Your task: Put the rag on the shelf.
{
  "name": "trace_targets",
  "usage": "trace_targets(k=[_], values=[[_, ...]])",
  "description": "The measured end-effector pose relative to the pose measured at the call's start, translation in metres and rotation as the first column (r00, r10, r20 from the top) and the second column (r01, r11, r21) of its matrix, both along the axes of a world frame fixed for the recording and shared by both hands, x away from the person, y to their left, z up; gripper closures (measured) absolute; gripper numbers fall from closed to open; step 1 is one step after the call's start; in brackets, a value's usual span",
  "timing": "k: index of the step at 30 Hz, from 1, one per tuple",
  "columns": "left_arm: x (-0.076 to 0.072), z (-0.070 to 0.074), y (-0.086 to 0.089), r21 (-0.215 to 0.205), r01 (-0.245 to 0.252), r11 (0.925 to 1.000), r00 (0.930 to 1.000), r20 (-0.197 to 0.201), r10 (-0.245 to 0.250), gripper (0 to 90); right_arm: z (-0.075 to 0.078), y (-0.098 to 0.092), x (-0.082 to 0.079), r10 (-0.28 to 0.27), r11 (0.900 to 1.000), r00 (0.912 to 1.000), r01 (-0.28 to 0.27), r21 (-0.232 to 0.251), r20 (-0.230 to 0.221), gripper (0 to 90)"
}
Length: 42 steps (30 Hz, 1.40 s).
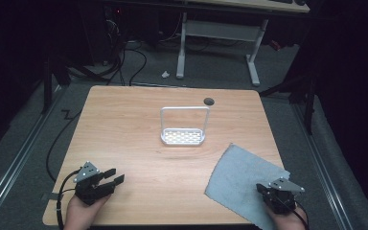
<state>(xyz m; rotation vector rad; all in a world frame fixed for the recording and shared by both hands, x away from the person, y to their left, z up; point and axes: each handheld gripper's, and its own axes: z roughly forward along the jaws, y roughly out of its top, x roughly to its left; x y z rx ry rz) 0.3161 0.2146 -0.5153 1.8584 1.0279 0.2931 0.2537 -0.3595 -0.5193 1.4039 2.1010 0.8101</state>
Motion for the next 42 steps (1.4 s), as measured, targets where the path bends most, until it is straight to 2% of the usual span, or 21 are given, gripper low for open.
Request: trace_targets(k=[9,11,12,13,14,15,16,17,18,21,23,26,27,29,30,31,32,33,35,36,42], values=[[-0.004,0.002,-0.013,0.0,0.039,0.9993,0.9991,-0.017,-0.039,53.7,-0.004,0.016,0.005,0.064,0.998,0.9979,-0.064,0.012,-0.003,90.0],[-0.008,0.005,-0.029,-0.003,0.077,0.997,0.9969,-0.018,-0.077,56.0,-0.004,0.02,0.005,0.08,0.997,0.9968,-0.08,0.003,0.0,90.0],[-0.009,0.008,-0.047,0.005,0.105,0.9944,0.9944,-0.012,-0.105,58.1,-0.004,0.021,0.005,0.082,0.997,0.9966,-0.082,0.002,-0.001,90.0],[-0.009,0.008,-0.047,0.005,0.105,0.9944,0.9944,-0.012,-0.105,60.6,-0.004,0.022,0.006,0.084,0.996,0.9964,-0.084,-0.001,-0.001,90.0],[-0.008,0.011,-0.071,0.021,0.151,0.9883,0.9884,-0.018,-0.151,65.4,-0.004,0.023,0.006,0.085,0.996,0.9964,-0.085,-0.003,-0.002,90.0],[-0.008,0.011,-0.071,0.021,0.151,0.9883,0.9884,-0.018,-0.151,72.0,-0.004,0.023,0.006,0.085,0.996,0.9964,-0.085,-0.003,-0.002,90.0],[-0.007,0.011,-0.083,0.031,0.176,0.9839,0.9843,-0.022,-0.175,72.0,-0.004,0.023,0.006,0.086,0.996,0.9963,-0.086,-0.004,-0.002,90.0],[-0.004,0.011,-0.107,0.028,0.206,0.9781,0.9783,-0.026,-0.206,79.0,-0.004,0.023,0.006,0.089,0.996,0.996,-0.089,-0.005,0.001,90.0],[-0.004,0.011,-0.107,0.028,0.206,0.9781,0.9783,-0.026,-0.206,81.5,-0.004,0.023,0.006,0.089,0.996,0.996,-0.089,-0.005,0.001,90.0],[0.004,0.006,-0.145,0.02,0.238,0.9709,0.9706,-0.038,-0.238,85.3,-0.004,0.023,0.006,0.09,0.996,0.9959,-0.09,-0.005,0.002,90.0],[0.009,0.002,-0.169,0.015,0.268,0.9633,0.9624,-0.05,-0.267,86.9,-0.004,0.022,0.006,0.092,0.996,0.9958,-0.092,-0.002,0.004,90.0],[0.012,-0.002,-0.211,0.025,0.325,0.9453,0.9446,-0.056,-0.323,88.2,-0.005,0.021,0.006,0.096,0.995,0.9954,-0.096,0.01,0.002,90.0],[0.012,-0.002,-0.211,0.025,0.325,0.9453,0.9446,-0.056,-0.323,88.8,-0.005,0.021,0.006,0.093,0.996,0.9956,-0.093,0.013,0.002,90.0],[0.013,-0.003,-0.226,0.03,0.337,0.9411,0.9402,-0.064,-0.334,89.7,-0.005,0.021,0.006,0.094,0.995,0.9955,-0.094,0.014,0.003,90.0],[0.013,-0.004,-0.233,0.023,0.342,0.9394,0.9376,-0.075,-0.34,89.8,-0.005,0.021,0.006,0.095,0.995,0.9955,-0.095,0.013,0.003,90.0],[0.012,-0.007,-0.242,0.031,0.357,0.9337,0.9317,-0.085,-0.353,89.9,-0.005,0.02,0.006,0.096,0.995,0.9954,-0.096,0.015,0.003,90.0],[0.011,-0.009,-0.247,0.043,0.366,0.9296,0.928,-0.091,-0.361,89.9,-0.005,0.02,0.006,0.096,0.995,0.9953,-0.096,0.016,0.003,90.0],[0.011,-0.009,-0.247,0.043,0.366,0.9296,0.928,-0.091,-0.361,90.0,-0.005,0.02,0.006,0.096,0.995,0.9953,-0.096,0.016,0.003,90.0],[0.01,-0.013,-0.255,0.085,0.378,0.922,0.9236,-0.104,-0.369,90.0,-0.005,0.02,0.006,0.101,0.995,0.9949,-0.101,0.016,0.003,90.0],[0.009,-0.015,-0.257,0.11,0.38,0.9185,0.9232,-0.108,-0.369,89.9,-0.005,0.02,0.006,0.101,0.995,0.9949,-0.101,0.016,0.002,90.0],[0.003,-0.012,-0.251,0.165,0.381,0.9097,0.9237,-0.111,-0.367,90.0,-0.005,0.022,0.007,0.099,0.995,0.9951,-0.099,0.019,0.002,90.0]])
